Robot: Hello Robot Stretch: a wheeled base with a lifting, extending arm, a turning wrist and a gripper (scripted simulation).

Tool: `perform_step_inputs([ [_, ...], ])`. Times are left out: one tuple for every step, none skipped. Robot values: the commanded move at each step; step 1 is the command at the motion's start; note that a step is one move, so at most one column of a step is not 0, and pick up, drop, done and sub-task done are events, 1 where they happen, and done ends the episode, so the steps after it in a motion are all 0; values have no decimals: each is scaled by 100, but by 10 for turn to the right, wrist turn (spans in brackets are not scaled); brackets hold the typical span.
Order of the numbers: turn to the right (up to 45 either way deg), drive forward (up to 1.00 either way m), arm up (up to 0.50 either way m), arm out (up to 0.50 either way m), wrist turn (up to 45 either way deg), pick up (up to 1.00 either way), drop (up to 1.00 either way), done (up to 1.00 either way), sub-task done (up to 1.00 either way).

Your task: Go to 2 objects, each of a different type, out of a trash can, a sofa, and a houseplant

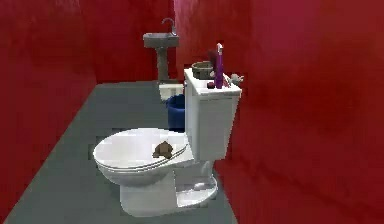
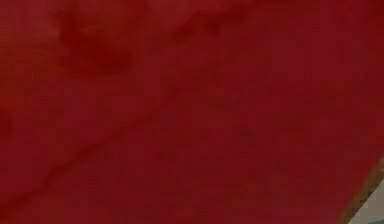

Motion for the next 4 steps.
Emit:
perform_step_inputs([
  [-90,0,0,0,0,0,0,0,0],
  [0,30,0,0,0,0,0,0,0],
  [-450,0,0,0,0,0,0,0,0],
  [-60,0,0,0,0,0,0,0,0],
])
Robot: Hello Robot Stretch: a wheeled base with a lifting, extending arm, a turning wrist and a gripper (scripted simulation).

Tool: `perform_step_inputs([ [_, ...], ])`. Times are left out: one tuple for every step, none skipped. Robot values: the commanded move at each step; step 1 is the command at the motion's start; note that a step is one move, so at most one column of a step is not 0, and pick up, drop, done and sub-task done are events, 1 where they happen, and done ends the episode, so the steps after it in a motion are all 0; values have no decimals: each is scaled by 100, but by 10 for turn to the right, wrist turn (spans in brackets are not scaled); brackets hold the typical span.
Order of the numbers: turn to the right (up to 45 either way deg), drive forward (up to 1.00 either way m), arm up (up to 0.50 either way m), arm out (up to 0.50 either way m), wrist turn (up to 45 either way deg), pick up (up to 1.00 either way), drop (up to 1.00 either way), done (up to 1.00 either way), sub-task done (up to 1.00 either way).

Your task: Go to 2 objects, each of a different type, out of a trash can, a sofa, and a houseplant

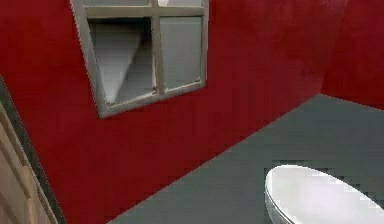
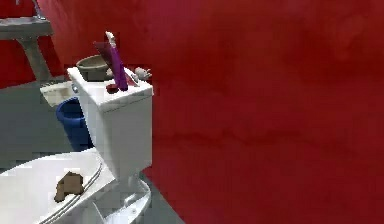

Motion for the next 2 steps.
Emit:
perform_step_inputs([
  [0,100,0,0,0,0,0,0,0],
  [0,20,0,0,0,0,0,0,0],
])
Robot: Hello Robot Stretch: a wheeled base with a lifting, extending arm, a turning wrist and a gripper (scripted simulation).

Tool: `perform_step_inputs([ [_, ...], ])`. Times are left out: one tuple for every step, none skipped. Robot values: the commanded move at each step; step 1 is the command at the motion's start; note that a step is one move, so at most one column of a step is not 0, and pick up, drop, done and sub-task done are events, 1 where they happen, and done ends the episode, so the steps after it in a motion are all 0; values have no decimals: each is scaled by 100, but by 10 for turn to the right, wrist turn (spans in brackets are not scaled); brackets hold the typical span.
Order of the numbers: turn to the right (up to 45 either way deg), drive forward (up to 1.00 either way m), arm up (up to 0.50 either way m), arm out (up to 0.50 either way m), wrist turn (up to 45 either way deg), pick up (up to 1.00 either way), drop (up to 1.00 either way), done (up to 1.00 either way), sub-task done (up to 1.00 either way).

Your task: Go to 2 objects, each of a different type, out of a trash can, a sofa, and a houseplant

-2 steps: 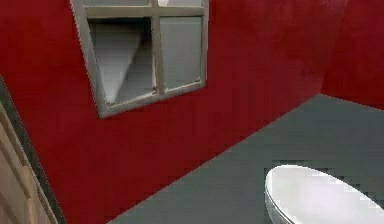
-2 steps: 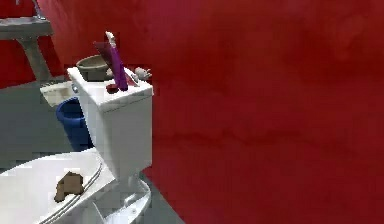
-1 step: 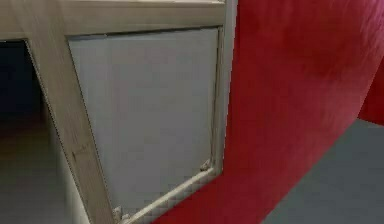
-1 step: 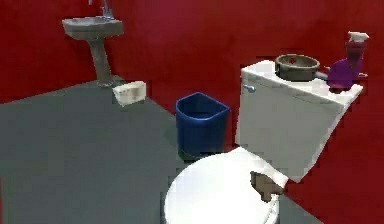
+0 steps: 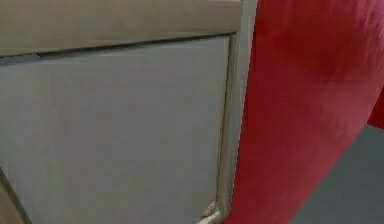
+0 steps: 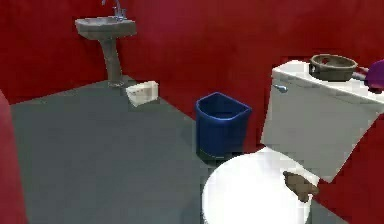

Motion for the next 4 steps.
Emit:
perform_step_inputs([
  [450,0,0,0,0,0,0,0,0],
  [270,0,0,0,0,0,0,0,0],
  [0,60,0,0,0,0,0,0,0],
  [-90,0,0,0,0,0,0,0,0],
])
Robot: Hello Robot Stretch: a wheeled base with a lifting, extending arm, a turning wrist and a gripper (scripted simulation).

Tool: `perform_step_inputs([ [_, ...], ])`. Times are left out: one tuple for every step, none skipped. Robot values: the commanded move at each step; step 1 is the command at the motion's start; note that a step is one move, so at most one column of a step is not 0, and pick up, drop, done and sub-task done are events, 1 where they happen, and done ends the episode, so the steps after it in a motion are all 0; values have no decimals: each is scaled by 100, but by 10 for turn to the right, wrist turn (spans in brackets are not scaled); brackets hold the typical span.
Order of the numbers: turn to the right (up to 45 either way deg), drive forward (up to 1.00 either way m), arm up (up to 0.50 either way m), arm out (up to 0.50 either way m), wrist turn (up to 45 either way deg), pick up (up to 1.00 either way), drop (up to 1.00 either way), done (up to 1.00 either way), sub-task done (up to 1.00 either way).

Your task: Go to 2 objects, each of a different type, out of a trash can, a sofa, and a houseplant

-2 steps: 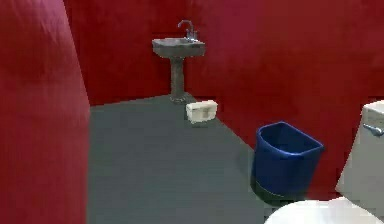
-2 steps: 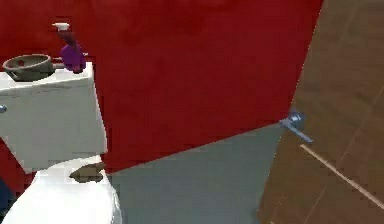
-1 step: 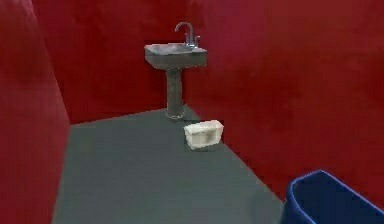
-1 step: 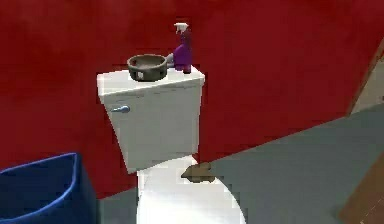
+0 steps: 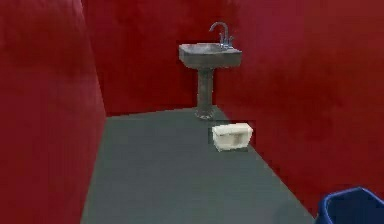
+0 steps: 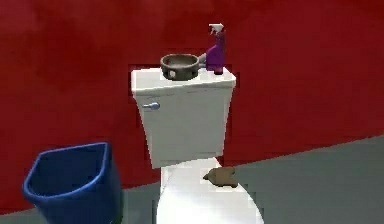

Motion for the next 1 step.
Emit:
perform_step_inputs([
  [0,20,0,0,0,0,0,0,0],
])
